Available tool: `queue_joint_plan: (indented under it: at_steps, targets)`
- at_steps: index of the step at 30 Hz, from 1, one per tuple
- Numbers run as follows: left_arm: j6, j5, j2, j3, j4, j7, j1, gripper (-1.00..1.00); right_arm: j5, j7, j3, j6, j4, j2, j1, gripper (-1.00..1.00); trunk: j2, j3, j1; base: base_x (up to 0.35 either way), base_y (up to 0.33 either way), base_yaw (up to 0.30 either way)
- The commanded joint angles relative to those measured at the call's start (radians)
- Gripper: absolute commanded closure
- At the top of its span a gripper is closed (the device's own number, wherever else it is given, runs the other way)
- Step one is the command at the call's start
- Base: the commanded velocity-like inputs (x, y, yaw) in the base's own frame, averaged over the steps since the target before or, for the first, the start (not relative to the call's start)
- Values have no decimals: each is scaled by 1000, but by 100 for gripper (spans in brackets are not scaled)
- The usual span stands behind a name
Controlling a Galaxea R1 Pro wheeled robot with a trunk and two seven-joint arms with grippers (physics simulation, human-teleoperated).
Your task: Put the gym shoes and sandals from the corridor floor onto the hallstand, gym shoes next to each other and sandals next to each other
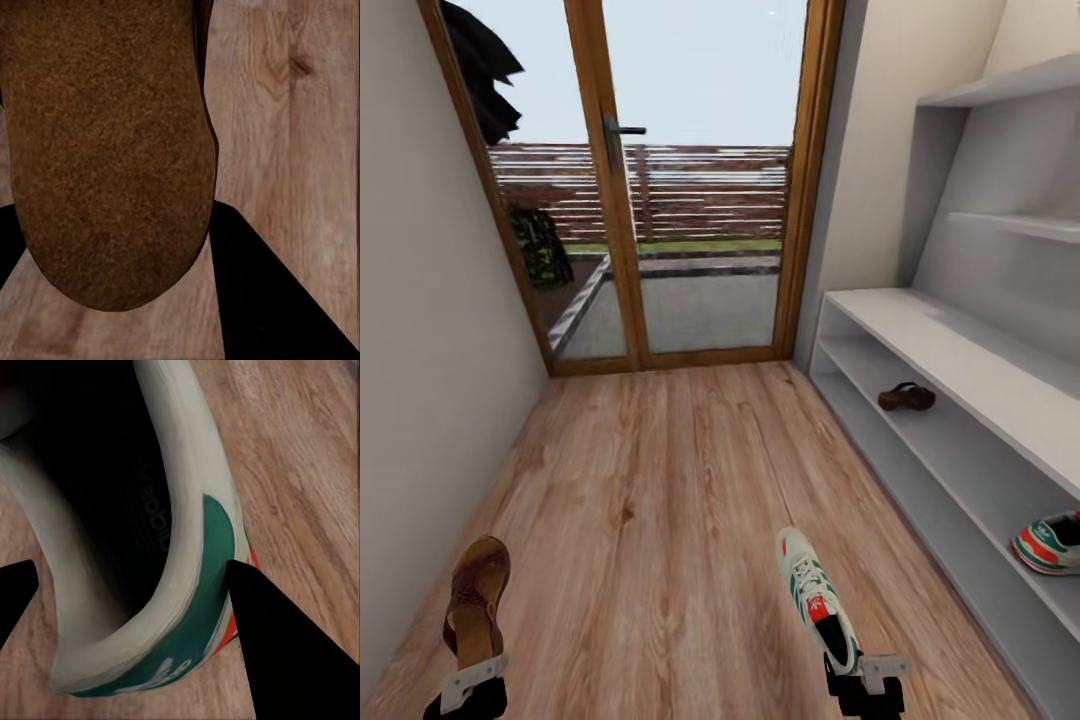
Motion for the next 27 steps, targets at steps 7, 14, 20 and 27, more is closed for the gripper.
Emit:
queue_joint_plan:
  at_steps: [7,14,20,27]
  targets:
    - [-2,-4,0,8,1,-8,-1,100,-4,-8,9,-2,0,0,-1,100,0,-1,0,335,122,-260]
    - [-2,-4,-1,8,1,-8,-1,100,-4,-8,9,-2,0,0,-1,100,0,-1,0,327,139,-295]
    - [-2,-4,0,8,-1,-8,-1,100,-4,-8,9,-2,0,0,-1,100,0,-1,0,317,151,-145]
    - [-2,-4,0,8,-1,-8,-1,100,-6,-8,9,-2,0,1,-1,100,0,-1,0,295,184,-8]
